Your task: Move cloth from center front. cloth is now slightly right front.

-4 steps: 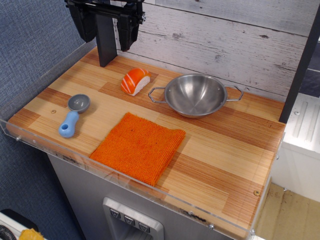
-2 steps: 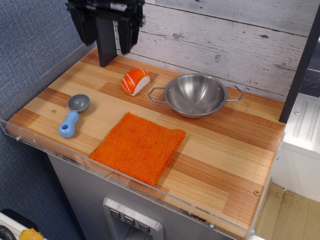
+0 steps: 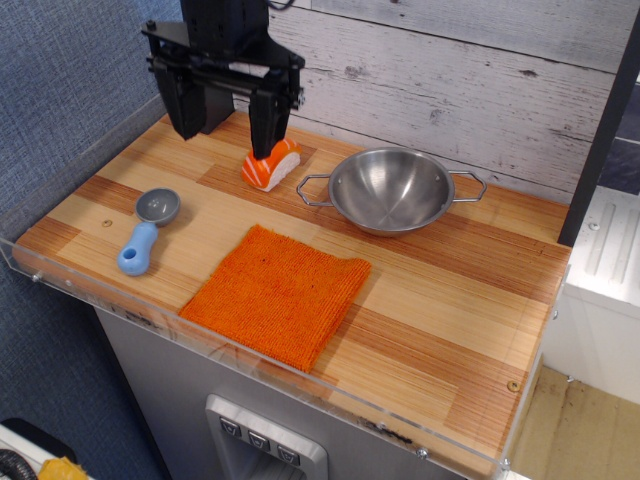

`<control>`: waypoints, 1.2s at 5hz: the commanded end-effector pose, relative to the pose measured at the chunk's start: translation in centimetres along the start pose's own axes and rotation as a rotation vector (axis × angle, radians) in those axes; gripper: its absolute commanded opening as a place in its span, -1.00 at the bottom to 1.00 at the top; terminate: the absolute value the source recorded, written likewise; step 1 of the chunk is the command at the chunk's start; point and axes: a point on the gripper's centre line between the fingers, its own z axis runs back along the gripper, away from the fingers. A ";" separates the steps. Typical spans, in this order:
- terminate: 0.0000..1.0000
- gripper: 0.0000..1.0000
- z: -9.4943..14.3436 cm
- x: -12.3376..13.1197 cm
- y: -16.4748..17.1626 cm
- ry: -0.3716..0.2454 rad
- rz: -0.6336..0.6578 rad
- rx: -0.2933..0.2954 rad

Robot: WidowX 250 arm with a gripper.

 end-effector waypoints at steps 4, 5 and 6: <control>-1.00 1.00 -4.1 -3.9 -2.8 -0.032 -0.094 -0.004; -1.00 1.00 -5.7 -4.1 -3.8 -0.019 -0.117 -0.016; -1.00 1.00 -7.7 -3.9 -4.5 0.010 -0.124 -0.024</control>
